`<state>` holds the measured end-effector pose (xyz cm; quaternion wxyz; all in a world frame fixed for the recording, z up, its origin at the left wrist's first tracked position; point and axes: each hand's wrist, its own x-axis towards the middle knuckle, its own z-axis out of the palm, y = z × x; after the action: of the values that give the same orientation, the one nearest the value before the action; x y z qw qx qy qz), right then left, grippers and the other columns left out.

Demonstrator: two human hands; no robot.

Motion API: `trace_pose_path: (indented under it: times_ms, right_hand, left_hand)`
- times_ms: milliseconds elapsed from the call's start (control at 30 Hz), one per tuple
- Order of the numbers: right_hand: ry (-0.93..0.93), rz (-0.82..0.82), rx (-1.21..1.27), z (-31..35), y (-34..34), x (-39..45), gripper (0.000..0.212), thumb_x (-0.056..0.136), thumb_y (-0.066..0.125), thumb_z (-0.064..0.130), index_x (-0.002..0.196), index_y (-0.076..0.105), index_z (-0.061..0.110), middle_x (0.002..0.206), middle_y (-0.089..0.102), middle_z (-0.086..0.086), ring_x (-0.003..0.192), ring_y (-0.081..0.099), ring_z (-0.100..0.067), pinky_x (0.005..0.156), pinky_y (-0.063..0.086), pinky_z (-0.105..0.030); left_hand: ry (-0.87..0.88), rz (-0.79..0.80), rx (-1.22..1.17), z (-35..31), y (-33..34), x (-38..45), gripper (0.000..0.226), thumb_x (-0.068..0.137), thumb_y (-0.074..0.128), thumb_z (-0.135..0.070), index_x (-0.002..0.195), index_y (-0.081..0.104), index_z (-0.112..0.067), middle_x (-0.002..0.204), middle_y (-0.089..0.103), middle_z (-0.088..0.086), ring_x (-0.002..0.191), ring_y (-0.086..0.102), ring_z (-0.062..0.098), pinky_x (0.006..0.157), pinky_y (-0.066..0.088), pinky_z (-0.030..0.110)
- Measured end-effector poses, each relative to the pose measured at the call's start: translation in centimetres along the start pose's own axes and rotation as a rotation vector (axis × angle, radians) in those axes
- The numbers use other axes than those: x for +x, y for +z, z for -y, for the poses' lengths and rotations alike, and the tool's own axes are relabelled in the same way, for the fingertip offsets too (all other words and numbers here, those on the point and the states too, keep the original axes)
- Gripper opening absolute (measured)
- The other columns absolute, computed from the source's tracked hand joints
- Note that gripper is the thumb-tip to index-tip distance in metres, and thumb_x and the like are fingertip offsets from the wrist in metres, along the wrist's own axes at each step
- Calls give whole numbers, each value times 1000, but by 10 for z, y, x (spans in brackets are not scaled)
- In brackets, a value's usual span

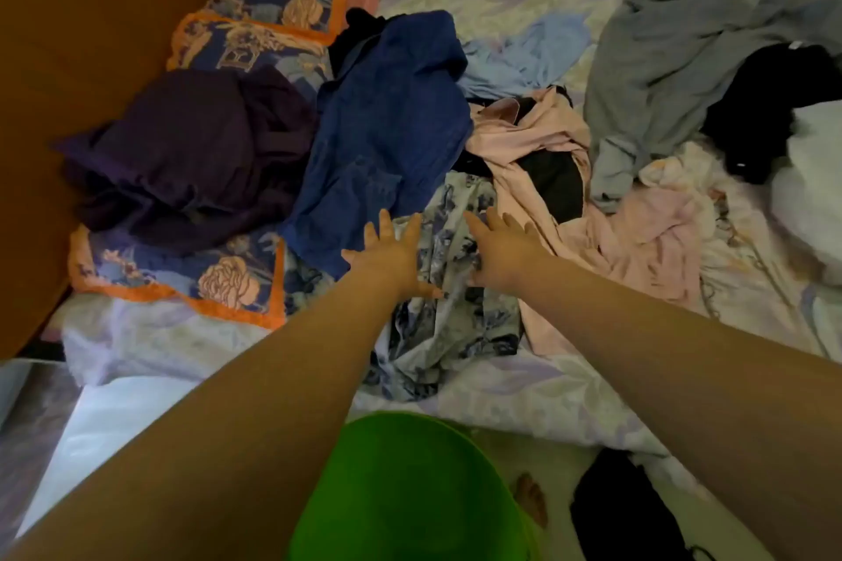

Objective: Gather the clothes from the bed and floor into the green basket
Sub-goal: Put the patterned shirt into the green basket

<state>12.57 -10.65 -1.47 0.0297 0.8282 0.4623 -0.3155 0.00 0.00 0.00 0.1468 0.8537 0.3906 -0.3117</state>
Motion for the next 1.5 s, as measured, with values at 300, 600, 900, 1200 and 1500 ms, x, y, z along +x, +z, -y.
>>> trace_pose_path:
  times_ms: [300, 600, 900, 1200, 1500]
  right_hand:
    - [120, 142, 453, -7, 72, 39, 99, 85, 68, 41, 155, 3, 16, 161, 10, -10, 145, 25, -32, 114, 32, -44]
    - [389, 246, 1120, -2, 124, 79, 53, 91, 63, 36, 136, 52, 12, 141, 50, -9, 127, 49, -31, 107, 42, -42]
    - [219, 447, 1583, 30, 139, 59, 33, 99, 50, 25, 121, 64, 4, 126, 63, -14, 117, 59, -30, 100, 48, -42]
    - [229, 732, 1474, 25, 146, 17, 34, 96, 50, 35, 83, 77, 18, 95, 74, -1, 106, 58, -24, 103, 40, -38]
    - [714, 237, 1657, 55, 145, 9, 82, 85, 32, 75, 135, 51, 13, 138, 53, -11, 120, 52, -30, 103, 38, -53]
  left_hand:
    - [-81, 24, -473, 27, 67, 37, 108, 86, 59, -58, 153, -18, -24, 161, -15, 15, 148, 9, 41, 114, 28, 53]
    - [-325, 54, -937, 43, 130, 65, 99, 89, 55, -56, 155, -7, -17, 161, 13, 12, 143, 26, 37, 112, 32, 45]
    - [-475, 309, -1630, 43, 158, 82, 135, 29, 62, -94, 139, 49, -16, 133, 59, 15, 117, 59, 39, 92, 51, 55]
    - [-424, 166, -1582, 41, 135, 51, 34, 92, 54, -3, 126, 58, -4, 105, 66, 22, 82, 64, 35, 66, 57, 44]
    - [-344, 58, -1562, 83, 112, 9, 34, 97, 49, -6, 130, 50, -12, 93, 63, 18, 89, 60, 33, 90, 51, 49]
